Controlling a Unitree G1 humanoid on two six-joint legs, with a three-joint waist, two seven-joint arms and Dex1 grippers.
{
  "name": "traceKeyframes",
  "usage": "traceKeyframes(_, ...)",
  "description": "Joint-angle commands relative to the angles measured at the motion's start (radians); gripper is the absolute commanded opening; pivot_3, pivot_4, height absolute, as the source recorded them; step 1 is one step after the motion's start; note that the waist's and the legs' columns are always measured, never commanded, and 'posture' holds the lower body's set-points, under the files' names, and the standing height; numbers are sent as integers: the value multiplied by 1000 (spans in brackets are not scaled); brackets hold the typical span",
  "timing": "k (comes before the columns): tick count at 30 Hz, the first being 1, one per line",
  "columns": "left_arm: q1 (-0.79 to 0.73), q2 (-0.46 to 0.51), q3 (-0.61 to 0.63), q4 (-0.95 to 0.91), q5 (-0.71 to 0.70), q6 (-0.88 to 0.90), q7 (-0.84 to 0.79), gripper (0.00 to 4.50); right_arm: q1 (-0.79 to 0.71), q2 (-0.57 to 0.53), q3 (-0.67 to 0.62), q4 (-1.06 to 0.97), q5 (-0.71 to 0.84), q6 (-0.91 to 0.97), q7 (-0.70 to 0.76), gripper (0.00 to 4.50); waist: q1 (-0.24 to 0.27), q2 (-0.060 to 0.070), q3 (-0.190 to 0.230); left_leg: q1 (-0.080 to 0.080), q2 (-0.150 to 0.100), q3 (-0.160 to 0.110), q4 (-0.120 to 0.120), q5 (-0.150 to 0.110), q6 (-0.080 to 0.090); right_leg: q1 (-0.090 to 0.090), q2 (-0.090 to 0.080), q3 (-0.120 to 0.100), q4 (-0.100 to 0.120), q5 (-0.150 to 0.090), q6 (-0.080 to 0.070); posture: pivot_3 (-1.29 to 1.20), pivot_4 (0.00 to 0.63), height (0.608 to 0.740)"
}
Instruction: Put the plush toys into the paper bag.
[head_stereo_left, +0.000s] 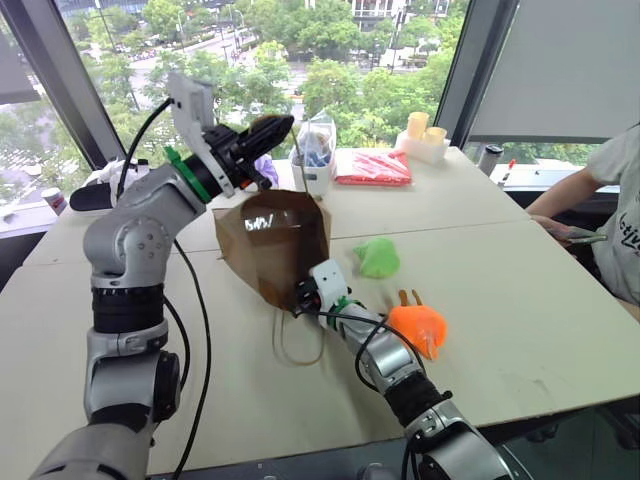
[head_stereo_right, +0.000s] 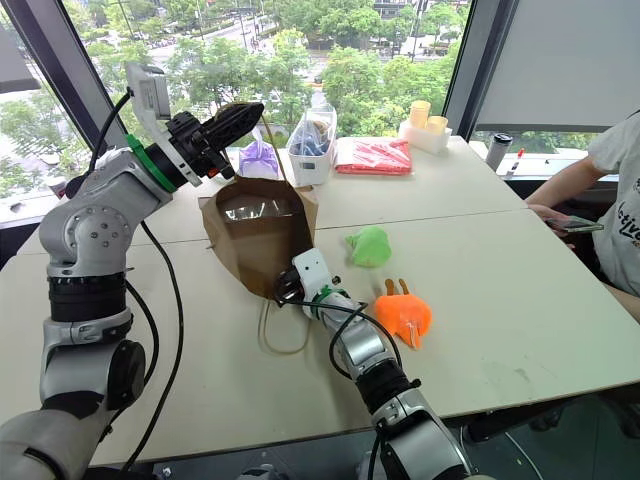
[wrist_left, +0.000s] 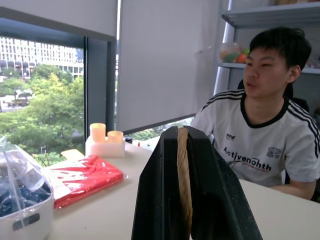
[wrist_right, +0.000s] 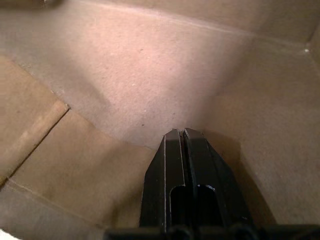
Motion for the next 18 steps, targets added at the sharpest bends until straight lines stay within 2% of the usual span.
traceKeyframes(1, 82, 2, -28, -87, 4, -24, -28, 57, 23, -35, -39, -179, 13, 62, 28, 0, 2, 0, 0, 0, 0, 0, 0, 0, 0, 0, 0, 0, 0, 0, 0, 0, 150, 740)
traceKeyframes(8, 213, -29, -68, -153, 29, -58, -25, 57, 136, -174, -151, -814, 242, 491, 159, 0, 5, 0, 0, -2, 0, -1, 0, 0, 0, -1, 0, 0, 0, 0, 0, 0, 150, 740)
traceKeyframes(11, 226, -37, -70, -166, 29, -61, -18, 57, 189, -243, -225, -996, 336, 646, 178, 0, 6, 0, 0, -2, 0, -1, 0, 0, 0, 0, 0, 0, -1, 0, 0, 0, 150, 740)
traceKeyframes(14, 231, -47, -68, -171, 19, -60, -11, 0, 314, -378, -395, -1191, 449, 826, 222, 914, 19, 0, 0, -2, 0, -1, 1, 0, 0, 1, 0, -1, -2, 0, 0, 0, 150, 740)
traceKeyframes(18, 231, -55, -71, -174, 18, -65, -6, 0, 435, -476, -496, -1271, 502, 912, 226, 2803, 30, 0, 0, -2, 0, 1, 1, 0, 1, 2, 0, 0, -5, 0, 0, 0, 150, 740)
